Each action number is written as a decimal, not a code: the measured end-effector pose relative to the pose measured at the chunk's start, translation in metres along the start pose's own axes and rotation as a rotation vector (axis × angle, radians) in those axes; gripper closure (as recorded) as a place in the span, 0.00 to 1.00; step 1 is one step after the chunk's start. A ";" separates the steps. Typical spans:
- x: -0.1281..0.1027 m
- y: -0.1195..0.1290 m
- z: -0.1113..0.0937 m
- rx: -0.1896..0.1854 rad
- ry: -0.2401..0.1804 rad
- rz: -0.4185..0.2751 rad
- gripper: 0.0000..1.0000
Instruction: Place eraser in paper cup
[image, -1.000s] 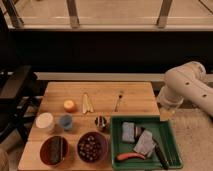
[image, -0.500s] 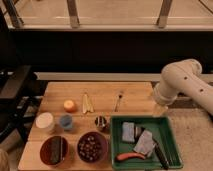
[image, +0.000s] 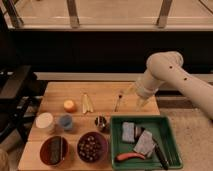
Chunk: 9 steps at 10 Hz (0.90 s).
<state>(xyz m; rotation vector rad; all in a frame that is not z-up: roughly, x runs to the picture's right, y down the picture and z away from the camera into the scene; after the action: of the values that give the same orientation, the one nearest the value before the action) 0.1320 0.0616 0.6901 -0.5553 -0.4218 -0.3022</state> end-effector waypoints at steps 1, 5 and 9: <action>-0.018 -0.004 0.004 -0.009 -0.028 -0.078 0.35; -0.082 0.023 0.013 -0.066 -0.119 -0.507 0.35; -0.091 0.028 0.011 -0.073 -0.139 -0.579 0.35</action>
<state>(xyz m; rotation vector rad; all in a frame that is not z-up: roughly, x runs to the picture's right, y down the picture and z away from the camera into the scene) 0.0605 0.1058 0.6443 -0.5187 -0.7072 -0.8402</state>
